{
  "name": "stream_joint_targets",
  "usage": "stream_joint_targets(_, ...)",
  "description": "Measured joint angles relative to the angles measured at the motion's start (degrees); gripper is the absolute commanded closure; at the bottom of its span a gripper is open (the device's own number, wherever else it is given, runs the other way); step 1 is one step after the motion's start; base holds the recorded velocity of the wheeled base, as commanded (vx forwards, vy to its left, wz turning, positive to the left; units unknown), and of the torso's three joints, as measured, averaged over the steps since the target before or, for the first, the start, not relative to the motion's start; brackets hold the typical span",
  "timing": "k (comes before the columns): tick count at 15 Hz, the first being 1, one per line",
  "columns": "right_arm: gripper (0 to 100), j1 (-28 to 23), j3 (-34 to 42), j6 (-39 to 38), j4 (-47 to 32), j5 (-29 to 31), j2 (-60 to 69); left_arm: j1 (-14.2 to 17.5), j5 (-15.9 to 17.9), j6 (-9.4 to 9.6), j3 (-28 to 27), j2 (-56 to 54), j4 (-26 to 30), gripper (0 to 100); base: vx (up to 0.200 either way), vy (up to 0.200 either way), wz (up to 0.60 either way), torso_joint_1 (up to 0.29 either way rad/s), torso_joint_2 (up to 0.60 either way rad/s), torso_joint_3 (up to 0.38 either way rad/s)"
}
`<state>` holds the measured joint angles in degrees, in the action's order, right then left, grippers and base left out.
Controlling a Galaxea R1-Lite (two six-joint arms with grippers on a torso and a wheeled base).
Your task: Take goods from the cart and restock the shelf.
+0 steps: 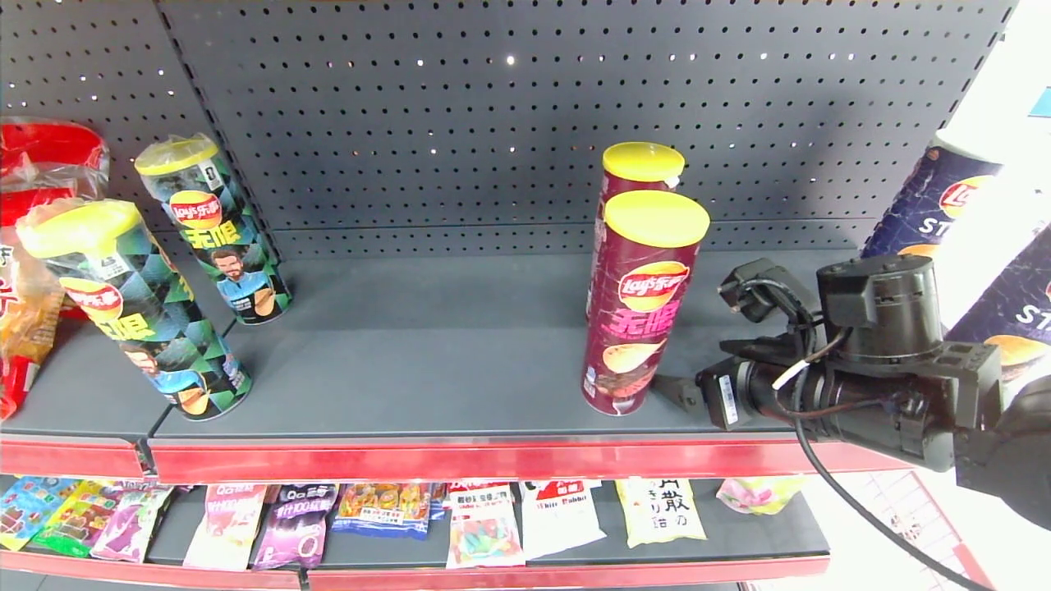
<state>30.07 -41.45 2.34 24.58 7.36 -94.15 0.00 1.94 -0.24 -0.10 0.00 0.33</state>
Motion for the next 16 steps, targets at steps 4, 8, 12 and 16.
stream_joint_targets(4,0,-1.06,2.36,-0.07,-0.06,0.00,3.55,0.00,0.00,0.00,0.00,-0.02,0.00,0,0.000,0.000,0.00,0.000,0.00,0.000)
stream_joint_targets(8,0,-1.74,13.14,-0.02,-0.35,-0.33,18.46,0.00,-0.02,0.00,0.00,0.00,0.02,0,0.000,0.000,0.00,0.000,0.00,0.000)
stream_joint_targets(12,0,-2.74,26.23,0.22,-6.81,-1.18,41.59,0.00,-0.02,0.00,0.00,0.00,0.02,0,0.000,0.000,0.00,0.000,0.00,0.000)
stream_joint_targets(16,0,-10.45,32.09,1.18,-24.93,-9.81,65.23,0.00,0.00,0.00,0.00,-0.02,0.00,0,0.000,0.000,0.00,0.000,0.00,0.000)
